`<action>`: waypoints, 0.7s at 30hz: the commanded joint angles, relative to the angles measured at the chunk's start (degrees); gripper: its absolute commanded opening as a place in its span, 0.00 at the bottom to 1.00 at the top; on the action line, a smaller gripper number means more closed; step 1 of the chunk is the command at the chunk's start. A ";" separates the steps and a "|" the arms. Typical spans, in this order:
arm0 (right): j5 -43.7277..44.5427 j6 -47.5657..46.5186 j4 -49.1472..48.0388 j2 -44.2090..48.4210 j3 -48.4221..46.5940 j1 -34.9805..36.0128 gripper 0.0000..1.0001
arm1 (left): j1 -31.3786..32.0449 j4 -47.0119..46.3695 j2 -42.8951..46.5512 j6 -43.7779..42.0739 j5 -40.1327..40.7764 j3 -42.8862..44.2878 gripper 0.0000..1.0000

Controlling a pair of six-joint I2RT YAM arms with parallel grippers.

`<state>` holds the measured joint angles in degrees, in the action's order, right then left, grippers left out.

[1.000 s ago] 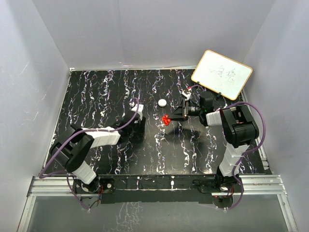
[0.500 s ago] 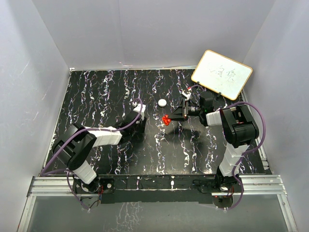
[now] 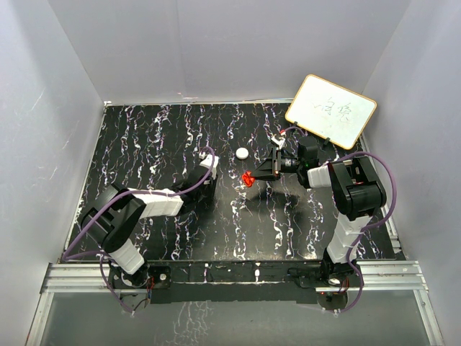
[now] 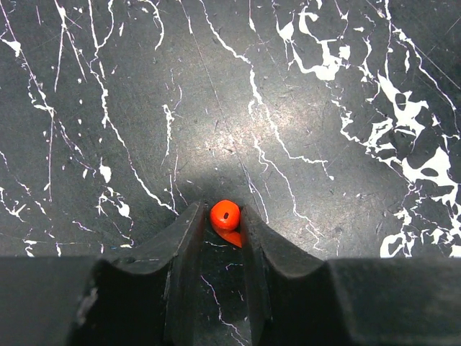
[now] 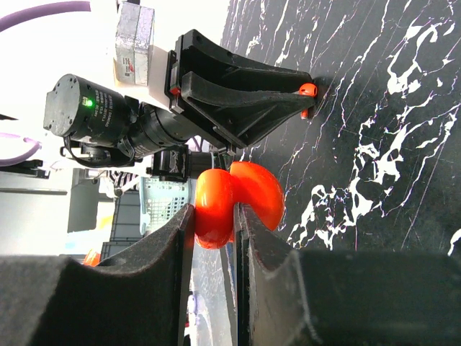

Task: Insert the wireless bluetooth earbuds into the charging case
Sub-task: Adjust the earbud at the center of the board.

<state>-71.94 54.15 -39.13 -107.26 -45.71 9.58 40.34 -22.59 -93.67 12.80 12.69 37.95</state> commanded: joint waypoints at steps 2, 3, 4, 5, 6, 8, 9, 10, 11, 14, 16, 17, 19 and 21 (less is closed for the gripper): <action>-0.19 -0.01 -3.11 1.89 -0.60 -0.61 0.00 | 0.75 3.45 0.63 -0.30 -0.60 0.53 0.23; -0.17 0.06 -3.14 1.96 -0.60 -0.54 0.00 | 0.77 3.71 0.79 -0.38 -0.32 0.62 0.22; -0.17 0.01 -3.14 1.97 -0.60 -0.53 0.00 | 0.79 3.89 1.03 -0.52 -0.30 0.74 0.20; -0.14 0.00 -3.14 2.04 -0.60 -0.59 0.00 | 0.84 4.11 1.17 -0.64 -0.04 0.86 0.18; -0.16 -0.01 -3.12 2.06 -0.60 -0.56 0.00 | 0.87 4.46 1.35 -0.81 0.12 1.03 0.17; -0.13 -0.01 -3.12 2.15 -0.56 -0.53 0.00 | 0.88 5.22 1.72 -1.20 0.76 1.44 0.13; -0.07 -0.01 -3.14 2.22 -0.58 -0.58 0.00 | 0.88 5.83 2.00 -1.39 1.28 1.81 0.10; 0.01 -0.05 -3.14 2.23 -0.60 -0.61 0.00 | 0.87 6.45 2.12 -1.63 2.12 2.17 0.08; -0.01 -0.01 -3.14 2.35 -0.60 -0.60 0.00 | 0.87 7.18 2.33 -2.06 2.65 2.59 0.08; 0.11 -0.02 -3.14 2.66 -0.60 -0.78 0.00 | 0.88 9.13 3.05 -3.33 5.34 3.59 0.07; 0.09 -0.01 -3.13 2.80 -0.61 -0.88 0.00 | 0.86 10.71 3.34 -4.56 7.71 4.56 0.06; 0.09 -0.01 -3.10 2.84 -0.61 -0.98 0.00 | 0.88 11.51 3.40 -5.25 8.99 5.29 0.06; 0.14 -0.02 -3.14 3.06 -0.52 -1.12 0.00 | 0.96 13.12 3.27 -6.77 11.37 6.57 0.06; 0.21 -0.10 -3.12 3.32 -0.43 -1.13 0.00 | 1.11 14.44 2.86 -8.36 14.01 7.93 0.05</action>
<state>-71.90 54.15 -39.18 -107.18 -45.71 8.93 41.08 -12.99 -93.21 8.43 19.73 42.24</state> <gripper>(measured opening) 0.227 0.183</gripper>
